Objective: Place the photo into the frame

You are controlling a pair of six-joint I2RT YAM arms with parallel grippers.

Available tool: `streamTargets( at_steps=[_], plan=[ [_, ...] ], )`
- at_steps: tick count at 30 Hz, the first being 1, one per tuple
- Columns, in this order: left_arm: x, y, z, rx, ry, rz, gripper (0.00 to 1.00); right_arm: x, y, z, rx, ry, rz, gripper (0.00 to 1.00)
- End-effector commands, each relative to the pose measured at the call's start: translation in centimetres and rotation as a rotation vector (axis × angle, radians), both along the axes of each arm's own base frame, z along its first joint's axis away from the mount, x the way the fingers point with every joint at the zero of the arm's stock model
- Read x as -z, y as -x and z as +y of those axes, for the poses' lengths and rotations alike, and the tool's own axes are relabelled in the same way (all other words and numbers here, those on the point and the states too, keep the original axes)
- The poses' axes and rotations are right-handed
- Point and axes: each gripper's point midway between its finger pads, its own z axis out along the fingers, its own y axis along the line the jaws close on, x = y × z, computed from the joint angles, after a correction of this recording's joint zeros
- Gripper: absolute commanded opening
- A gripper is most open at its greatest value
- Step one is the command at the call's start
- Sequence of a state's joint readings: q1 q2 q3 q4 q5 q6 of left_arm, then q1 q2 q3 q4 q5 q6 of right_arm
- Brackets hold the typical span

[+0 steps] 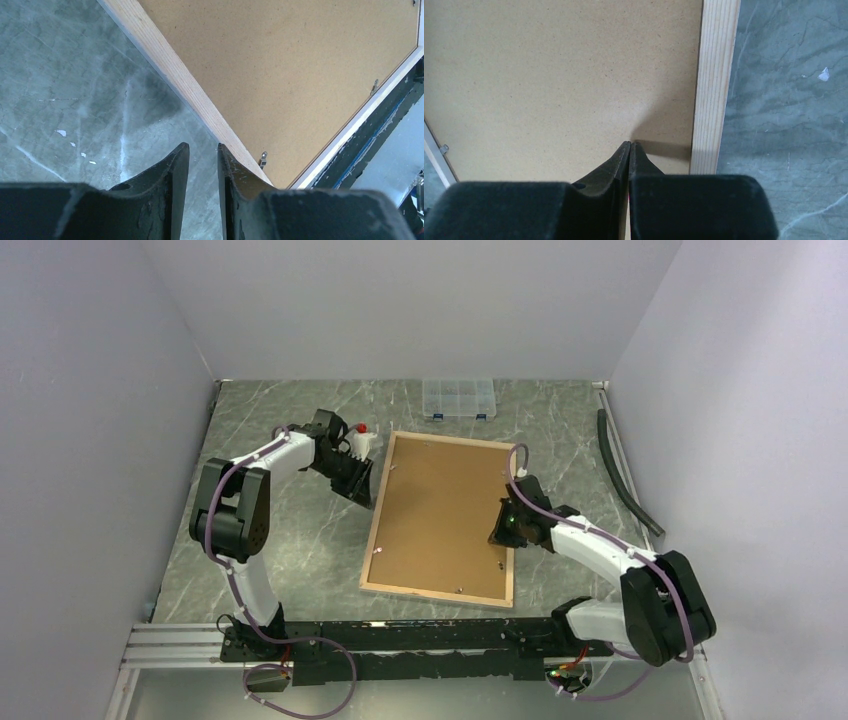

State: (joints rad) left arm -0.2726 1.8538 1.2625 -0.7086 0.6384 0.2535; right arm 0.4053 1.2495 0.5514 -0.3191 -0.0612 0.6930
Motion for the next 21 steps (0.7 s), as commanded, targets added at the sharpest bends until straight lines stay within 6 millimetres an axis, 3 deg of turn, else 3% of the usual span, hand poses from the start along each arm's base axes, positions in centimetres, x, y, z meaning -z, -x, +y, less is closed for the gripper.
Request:
streamTargets(
  at_steps=[1, 6, 11, 16, 21],
  plan=[
    [-1.8, 0.1, -0.2, 0.032, 0.028, -0.044, 0.33, -2.6, -1.1, 0.9, -0.009, 0.005, -0.083, 0.09],
    [-2.5, 0.3, -0.4, 0.026, 0.052, -0.019, 0.33, -7.0, -1.9, 6.3, -0.115, -0.123, -0.211, 0.17],
    [-2.5, 0.8, -0.7, 0.027, 0.074, 0.010, 0.33, -9.1, -1.8, 13.6, -0.328, -0.214, -0.322, 0.22],
    [-0.9, 1.3, -0.6, 0.035, 0.065, 0.050, 0.33, -8.1, -0.4, 19.8, -0.554, -0.198, -0.405, 0.22],
    [-0.3, 1.1, -0.7, 0.031, 0.067, 0.062, 0.33, -5.7, 1.2, 23.5, -0.706, -0.102, -0.415, 0.14]
  ],
)
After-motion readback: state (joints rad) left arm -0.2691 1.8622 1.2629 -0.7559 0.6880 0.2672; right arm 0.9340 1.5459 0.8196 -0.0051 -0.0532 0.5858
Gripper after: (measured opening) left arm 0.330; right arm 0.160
